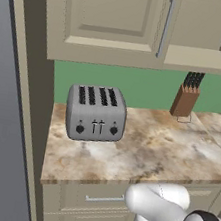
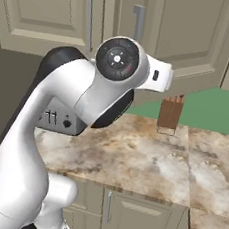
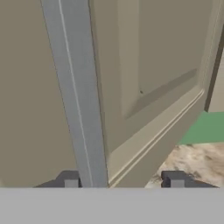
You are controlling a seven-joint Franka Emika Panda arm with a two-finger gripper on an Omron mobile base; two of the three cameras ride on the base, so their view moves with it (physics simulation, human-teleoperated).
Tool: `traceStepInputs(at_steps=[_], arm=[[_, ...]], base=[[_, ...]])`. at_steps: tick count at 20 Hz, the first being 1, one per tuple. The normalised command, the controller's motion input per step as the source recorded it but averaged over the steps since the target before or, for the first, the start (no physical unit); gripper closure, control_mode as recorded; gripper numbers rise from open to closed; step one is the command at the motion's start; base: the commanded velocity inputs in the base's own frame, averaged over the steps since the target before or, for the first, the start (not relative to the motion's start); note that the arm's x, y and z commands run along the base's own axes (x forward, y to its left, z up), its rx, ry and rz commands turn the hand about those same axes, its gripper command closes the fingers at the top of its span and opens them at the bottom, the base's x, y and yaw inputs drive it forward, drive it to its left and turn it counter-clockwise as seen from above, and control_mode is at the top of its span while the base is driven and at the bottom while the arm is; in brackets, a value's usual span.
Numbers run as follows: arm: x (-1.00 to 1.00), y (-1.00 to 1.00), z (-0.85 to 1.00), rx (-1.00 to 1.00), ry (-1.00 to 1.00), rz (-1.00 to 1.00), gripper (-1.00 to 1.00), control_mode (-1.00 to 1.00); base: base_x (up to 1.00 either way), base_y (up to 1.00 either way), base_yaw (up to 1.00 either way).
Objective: Open the cabinet. Pick the bar soap and place it next to the sink. Then close the cabinet.
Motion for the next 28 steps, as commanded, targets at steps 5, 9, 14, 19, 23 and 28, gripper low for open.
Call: traceStepInputs(at_steps=[5,9,14,19,23,28], arm=[[-0.8,0.16,0.01,0.02,-0.22,0.06,-1.0,-1.0],[-0.52,0.34,0.0,0.0,-0.14,0.08,-1.0,-1.0],[-0.37,0.58,0.08,0.0,-0.09,0.09,-1.0,-1.0],[-0.03,0.81,0.16,0.0,-0.02,0.07,-1.0,-1.0],[-0.02,0.93,0.13,-0.04,-0.01,0.05,-1.0,-1.0],[0.1,0.91,0.0,-0.33,0.0,0.01,-1.0,-1.0]], base=[[0.0,0.0,0.0],[0.0,0.0,0.0],[0.0,0.0,0.0],[0.0,0.0,0.0],[0.0,0.0,0.0],[0.0,0.0,0.0]])
